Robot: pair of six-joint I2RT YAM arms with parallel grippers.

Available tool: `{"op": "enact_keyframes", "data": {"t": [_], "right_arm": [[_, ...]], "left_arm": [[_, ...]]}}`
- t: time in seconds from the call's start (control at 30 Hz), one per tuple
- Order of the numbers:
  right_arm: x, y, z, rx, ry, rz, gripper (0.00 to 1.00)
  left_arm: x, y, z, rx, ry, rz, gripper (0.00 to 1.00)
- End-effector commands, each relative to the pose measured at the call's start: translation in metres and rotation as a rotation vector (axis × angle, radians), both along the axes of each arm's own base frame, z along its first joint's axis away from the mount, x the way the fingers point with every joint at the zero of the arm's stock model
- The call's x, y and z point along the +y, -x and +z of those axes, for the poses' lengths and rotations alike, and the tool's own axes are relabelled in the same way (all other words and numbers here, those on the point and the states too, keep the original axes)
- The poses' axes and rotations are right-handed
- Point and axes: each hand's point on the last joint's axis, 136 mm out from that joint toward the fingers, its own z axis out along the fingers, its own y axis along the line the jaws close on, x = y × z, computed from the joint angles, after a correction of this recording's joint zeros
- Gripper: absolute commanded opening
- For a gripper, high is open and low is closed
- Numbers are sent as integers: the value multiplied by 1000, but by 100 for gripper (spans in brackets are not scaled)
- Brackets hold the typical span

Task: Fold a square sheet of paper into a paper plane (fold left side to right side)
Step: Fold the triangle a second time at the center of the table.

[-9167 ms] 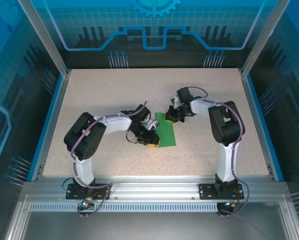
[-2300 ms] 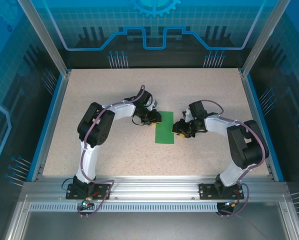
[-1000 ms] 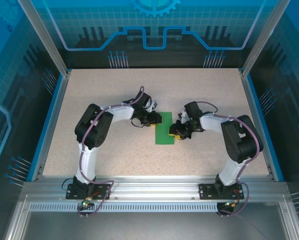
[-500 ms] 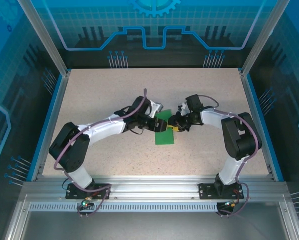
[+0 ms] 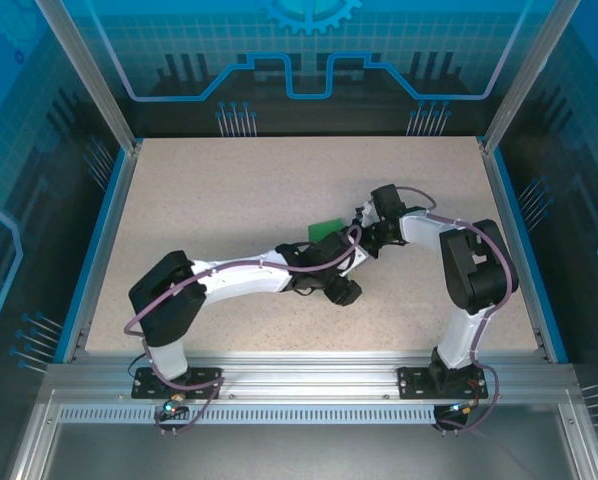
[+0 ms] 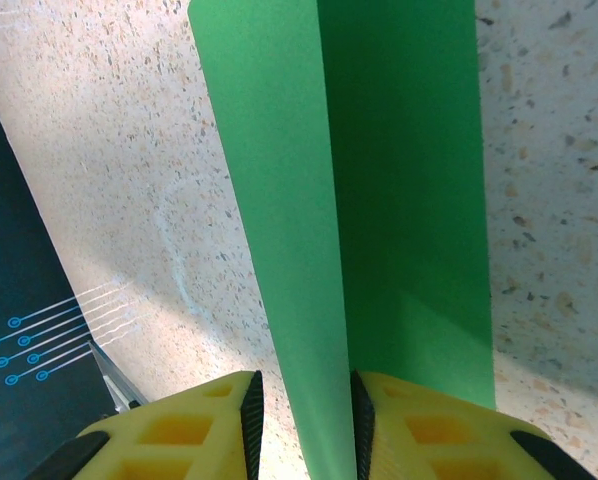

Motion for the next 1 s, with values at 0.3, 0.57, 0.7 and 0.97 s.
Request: {"op": "enact_keyframes", "data": {"t": [0.3,0.57,0.7,0.97], "right_arm": [[-1,-1,-2,26,-18,1,31],[-3,0,-4,30,-8,0,31],[-4,1,-6,31,0,3,31],[-6,1,-8,32,16,7,31]], "left_arm": [[5,-22,-24,-142,-230,31,69],[7,-31,-19,-174,-241,65,52],[11,-32,-10,-178,-204,90,39],[21,-36,-4,-125,-124,138,13]]}}
